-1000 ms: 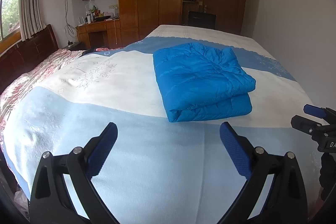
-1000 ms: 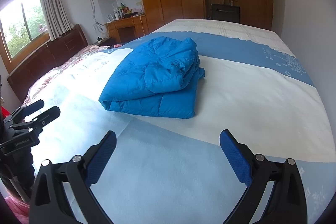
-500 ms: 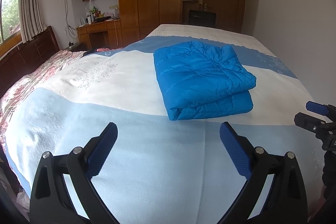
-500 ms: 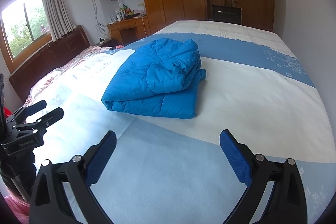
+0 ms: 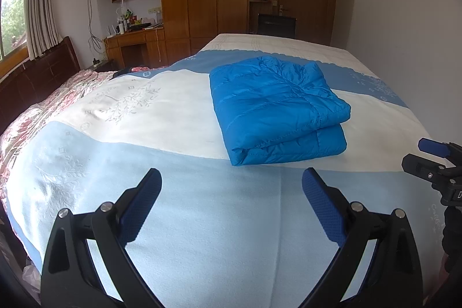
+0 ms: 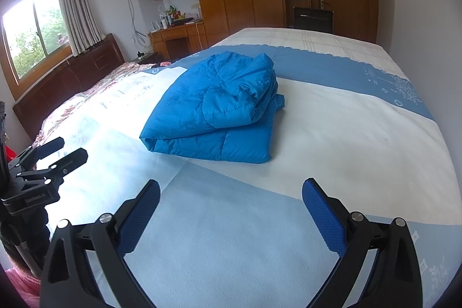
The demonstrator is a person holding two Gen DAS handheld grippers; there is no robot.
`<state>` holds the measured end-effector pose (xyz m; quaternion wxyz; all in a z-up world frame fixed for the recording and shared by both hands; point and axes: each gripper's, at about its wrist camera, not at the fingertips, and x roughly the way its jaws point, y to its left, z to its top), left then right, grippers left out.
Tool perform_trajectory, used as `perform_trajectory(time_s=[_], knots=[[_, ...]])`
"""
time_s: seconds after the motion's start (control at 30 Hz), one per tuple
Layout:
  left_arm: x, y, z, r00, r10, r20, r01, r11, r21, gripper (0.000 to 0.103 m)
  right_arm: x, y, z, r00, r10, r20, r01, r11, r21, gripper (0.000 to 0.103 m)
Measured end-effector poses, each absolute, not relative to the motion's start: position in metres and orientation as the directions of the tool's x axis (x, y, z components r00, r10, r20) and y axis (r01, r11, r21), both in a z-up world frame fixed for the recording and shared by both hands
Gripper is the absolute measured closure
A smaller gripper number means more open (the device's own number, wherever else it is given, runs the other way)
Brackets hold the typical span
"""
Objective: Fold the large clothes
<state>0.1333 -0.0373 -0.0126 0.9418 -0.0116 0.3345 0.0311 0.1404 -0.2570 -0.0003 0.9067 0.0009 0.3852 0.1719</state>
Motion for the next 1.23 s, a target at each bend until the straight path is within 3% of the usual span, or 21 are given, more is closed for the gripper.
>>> perform_trajectory(time_s=[1.23], knots=[[0.1327, -0.0335, -0.0149, 0.761, 0.031, -0.649, -0.050, 0.999, -0.011, 0.006, 0.1483, -0.2581, -0.0083, 0.631, 0.311, -0.711, -0.305, 0.942, 0.141, 0.004]])
